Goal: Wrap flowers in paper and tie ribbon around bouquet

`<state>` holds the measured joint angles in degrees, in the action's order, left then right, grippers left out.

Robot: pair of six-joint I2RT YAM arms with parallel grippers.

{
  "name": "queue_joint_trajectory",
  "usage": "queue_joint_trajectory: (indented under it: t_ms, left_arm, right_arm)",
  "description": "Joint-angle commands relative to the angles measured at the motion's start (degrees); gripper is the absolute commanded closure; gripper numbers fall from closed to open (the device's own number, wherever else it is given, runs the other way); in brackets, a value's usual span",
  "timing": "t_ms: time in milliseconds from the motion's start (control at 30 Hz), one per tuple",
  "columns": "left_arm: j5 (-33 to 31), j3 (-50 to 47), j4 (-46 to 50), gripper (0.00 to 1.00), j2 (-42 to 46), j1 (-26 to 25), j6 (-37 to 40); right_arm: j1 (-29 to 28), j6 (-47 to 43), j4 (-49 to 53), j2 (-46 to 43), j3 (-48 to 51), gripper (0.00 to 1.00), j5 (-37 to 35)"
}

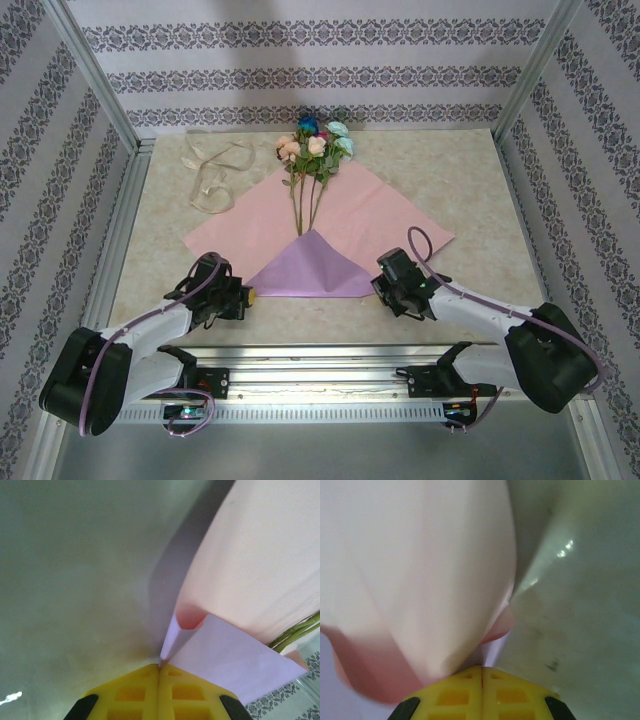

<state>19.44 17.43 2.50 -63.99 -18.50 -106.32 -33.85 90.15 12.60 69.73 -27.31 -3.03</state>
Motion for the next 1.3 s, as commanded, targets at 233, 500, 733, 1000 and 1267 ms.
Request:
queue_joint_trajectory:
  t_ms: [233, 500, 733, 1000, 1267]
  left_arm:
    - [-2.21, 4.53, 9.65, 1.00, 4.77, 1.62, 1.02]
    - [-0.86, 4.37, 8.52, 1.00, 3.88, 1.60, 1.09]
    - [-0.11, 4.58, 9.17, 1.00, 4.70, 1.62, 1.34]
    - [0.93, 4.27, 9.48, 1.00, 5.52, 1.56, 1.65]
    - [2.57, 4.28, 8.70, 1.00, 5.35, 1.57, 2.00]
  right_arm:
    - [0.53, 3.09, 6.92, -1.64, -7.73, 1.00, -3.22]
    - [-1.93, 3.47, 20.42, -4.43, -11.97, 0.81, -2.06]
    - [-18.09, 20.21, -8.60, 2.05, -7.38, 0.55, 0.20]
    - [-31.22, 34.17, -32.80, 22.12, -15.27, 0.51, -6.53]
    - [-34.08, 39.05, -40.81, 32.61, -19.36, 0.53, -14.02]
